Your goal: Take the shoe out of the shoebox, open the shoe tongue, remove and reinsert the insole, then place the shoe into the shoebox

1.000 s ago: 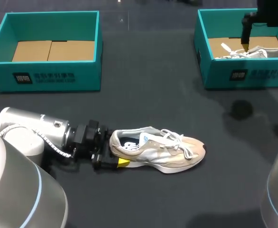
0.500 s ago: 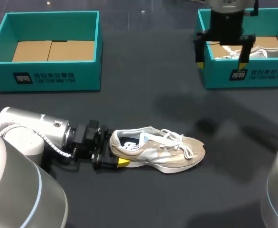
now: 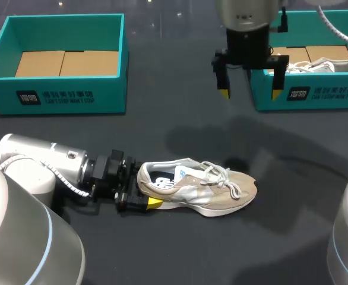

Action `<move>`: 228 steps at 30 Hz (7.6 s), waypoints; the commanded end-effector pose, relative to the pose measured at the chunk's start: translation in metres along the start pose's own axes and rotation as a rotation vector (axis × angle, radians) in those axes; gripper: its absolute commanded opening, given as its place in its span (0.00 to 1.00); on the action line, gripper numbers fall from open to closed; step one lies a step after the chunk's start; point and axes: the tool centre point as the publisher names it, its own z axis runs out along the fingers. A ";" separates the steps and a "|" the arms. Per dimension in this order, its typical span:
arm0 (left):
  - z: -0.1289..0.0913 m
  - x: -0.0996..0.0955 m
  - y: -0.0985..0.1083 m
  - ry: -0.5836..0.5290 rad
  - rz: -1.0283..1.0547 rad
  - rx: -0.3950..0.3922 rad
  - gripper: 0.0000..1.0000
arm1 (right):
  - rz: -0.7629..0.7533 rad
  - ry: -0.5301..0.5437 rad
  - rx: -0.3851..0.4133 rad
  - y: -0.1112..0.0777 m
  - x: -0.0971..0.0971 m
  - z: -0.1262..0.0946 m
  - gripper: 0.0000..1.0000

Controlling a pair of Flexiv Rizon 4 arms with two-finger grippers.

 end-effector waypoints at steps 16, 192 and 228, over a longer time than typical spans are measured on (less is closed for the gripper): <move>0.001 -0.002 0.002 -0.002 0.001 0.000 0.00 | 0.070 -0.086 -0.002 -0.061 0.089 0.011 1.00; 0.001 -0.002 0.002 -0.002 0.001 0.000 0.00 | -0.128 0.129 0.188 -0.095 0.022 0.152 0.00; 0.001 -0.002 0.002 -0.002 0.001 0.000 0.00 | -0.172 0.168 0.148 -0.095 -0.015 0.195 0.67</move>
